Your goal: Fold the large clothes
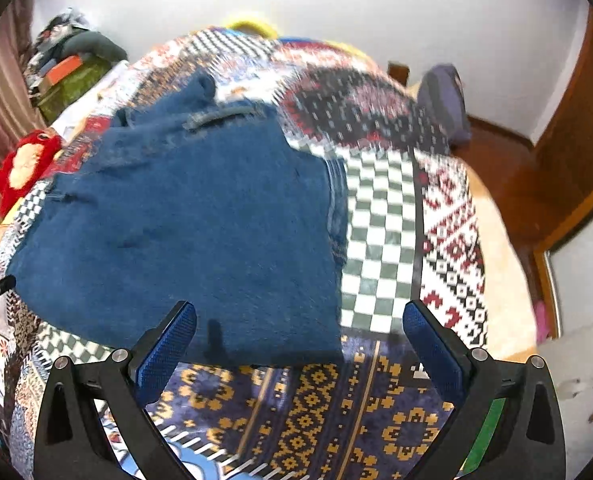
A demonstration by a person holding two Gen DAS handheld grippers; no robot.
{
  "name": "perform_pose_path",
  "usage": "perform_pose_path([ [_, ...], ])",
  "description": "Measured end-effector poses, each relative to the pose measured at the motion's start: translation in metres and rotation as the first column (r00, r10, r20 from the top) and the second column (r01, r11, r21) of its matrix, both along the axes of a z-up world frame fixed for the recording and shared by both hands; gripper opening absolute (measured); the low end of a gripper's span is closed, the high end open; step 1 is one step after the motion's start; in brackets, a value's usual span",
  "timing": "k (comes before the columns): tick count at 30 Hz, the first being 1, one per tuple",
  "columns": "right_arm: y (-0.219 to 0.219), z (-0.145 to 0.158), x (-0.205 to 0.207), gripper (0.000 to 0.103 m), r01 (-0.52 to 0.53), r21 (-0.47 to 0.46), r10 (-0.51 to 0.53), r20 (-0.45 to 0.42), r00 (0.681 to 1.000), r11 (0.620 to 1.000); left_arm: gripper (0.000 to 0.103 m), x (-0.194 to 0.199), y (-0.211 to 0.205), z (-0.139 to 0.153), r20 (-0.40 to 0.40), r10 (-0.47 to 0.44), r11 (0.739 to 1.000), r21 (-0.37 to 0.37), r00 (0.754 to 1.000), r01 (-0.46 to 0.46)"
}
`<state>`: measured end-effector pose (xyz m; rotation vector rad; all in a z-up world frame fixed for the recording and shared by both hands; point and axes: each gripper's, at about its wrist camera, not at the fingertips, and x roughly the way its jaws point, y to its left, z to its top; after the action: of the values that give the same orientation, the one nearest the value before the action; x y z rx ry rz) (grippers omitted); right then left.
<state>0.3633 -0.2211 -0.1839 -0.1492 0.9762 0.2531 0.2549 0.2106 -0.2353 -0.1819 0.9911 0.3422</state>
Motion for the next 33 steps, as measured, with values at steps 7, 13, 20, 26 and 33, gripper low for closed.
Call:
perform_pose_path([
  [7, 0.035, 0.038, -0.023, 0.103, -0.087, 0.044, 0.082, 0.102, 0.991, 0.995, 0.101, -0.026, 0.01, 0.018, 0.092, 0.068, 0.987, -0.15, 0.993, -0.053],
  [13, 0.082, 0.04, -0.028, 0.103, -0.198, 0.08, 0.19, 0.097, 0.977, 0.977, 0.101, -0.031, 0.01, -0.01, 0.092, 0.131, 0.896, -0.438, 0.987, -0.078],
  [20, 0.125, -0.001, -0.021, 0.103, -0.28, 0.003, 0.28, 0.013, 0.96, 0.96, 0.101, -0.019, 0.011, -0.053, 0.068, 0.204, 0.743, -0.66, 0.977, -0.109],
  [26, 0.137, -0.04, -0.008, 0.103, -0.289, 0.06, 0.294, -0.118, 0.948, 0.956, 0.101, 0.008, 0.009, -0.076, 0.048, 0.198, 0.656, -0.749, 0.979, -0.096],
  [33, 0.144, -0.051, -0.002, 0.103, -0.284, 0.061, 0.29, -0.121, 0.949, 0.957, 0.101, 0.053, 0.009, -0.082, 0.068, 0.21, 0.601, -0.796, 0.975, -0.073],
])
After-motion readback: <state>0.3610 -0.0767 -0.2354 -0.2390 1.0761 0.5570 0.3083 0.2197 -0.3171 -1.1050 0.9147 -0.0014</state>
